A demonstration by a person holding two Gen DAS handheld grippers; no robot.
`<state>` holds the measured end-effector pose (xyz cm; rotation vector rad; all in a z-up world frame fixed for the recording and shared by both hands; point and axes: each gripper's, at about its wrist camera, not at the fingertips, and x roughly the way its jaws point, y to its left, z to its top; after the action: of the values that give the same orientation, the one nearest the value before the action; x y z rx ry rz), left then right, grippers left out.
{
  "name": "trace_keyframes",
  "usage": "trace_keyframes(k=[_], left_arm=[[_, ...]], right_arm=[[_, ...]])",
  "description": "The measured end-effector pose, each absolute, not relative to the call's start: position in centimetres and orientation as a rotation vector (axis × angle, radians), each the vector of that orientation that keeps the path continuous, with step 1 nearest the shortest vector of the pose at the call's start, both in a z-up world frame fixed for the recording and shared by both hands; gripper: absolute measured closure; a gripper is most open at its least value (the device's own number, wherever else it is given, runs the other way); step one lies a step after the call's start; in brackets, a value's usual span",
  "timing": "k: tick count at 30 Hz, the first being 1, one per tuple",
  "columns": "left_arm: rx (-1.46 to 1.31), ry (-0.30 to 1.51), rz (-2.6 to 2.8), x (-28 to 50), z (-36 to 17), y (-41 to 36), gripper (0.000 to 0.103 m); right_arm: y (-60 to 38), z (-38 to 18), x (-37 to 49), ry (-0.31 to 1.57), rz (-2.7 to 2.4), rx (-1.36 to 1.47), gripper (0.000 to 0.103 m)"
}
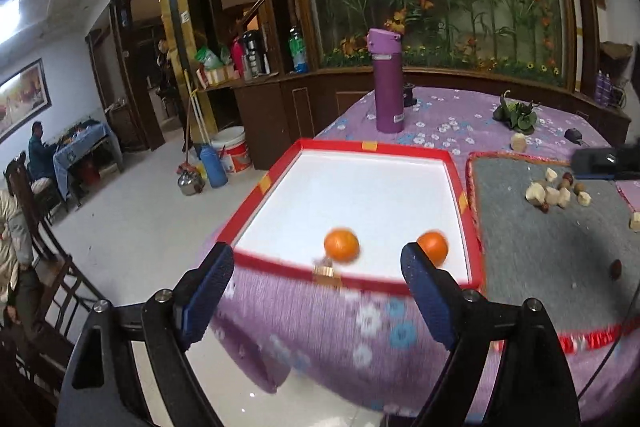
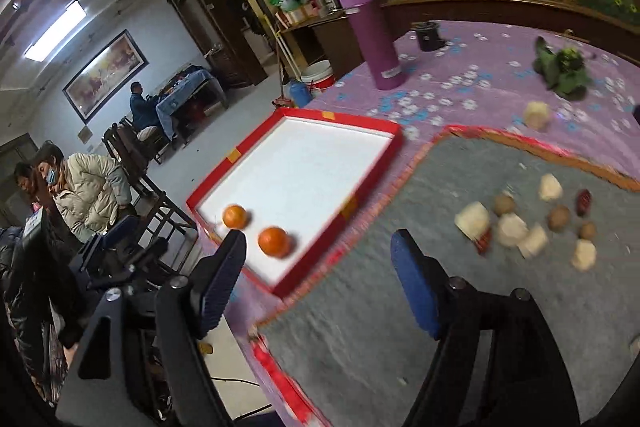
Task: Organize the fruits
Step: 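Lift both grippers up and away from the white tray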
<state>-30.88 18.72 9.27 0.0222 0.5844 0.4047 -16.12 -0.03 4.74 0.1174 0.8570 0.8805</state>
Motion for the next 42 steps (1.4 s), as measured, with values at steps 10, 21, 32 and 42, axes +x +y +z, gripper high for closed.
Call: trace_keyframes(k=[10,21,32,42], left_arm=[[0.068,0.65,0.437,-33.4,8.0,18.1,0.017],[0.036,0.626,0.47,-33.9,8.7,18.7,0.017],[0.037,0.635,0.48,-33.9,8.6,18.6,0.017],[0.064,0.646,0.465,-33.6,8.4,17.7,0.017]], right_arm=[[-11.9,1.2,-16.3,0.791,0.74,0.282,0.026],[-18.0,-1.4,-15.0,0.724,0.662,0.462,0.026],[-18.7,-2.0,-14.5,0.73,0.657,0.497,0.025],[-19.3,-2.3,-14.3,0.735,0.645,0.524,0.025]])
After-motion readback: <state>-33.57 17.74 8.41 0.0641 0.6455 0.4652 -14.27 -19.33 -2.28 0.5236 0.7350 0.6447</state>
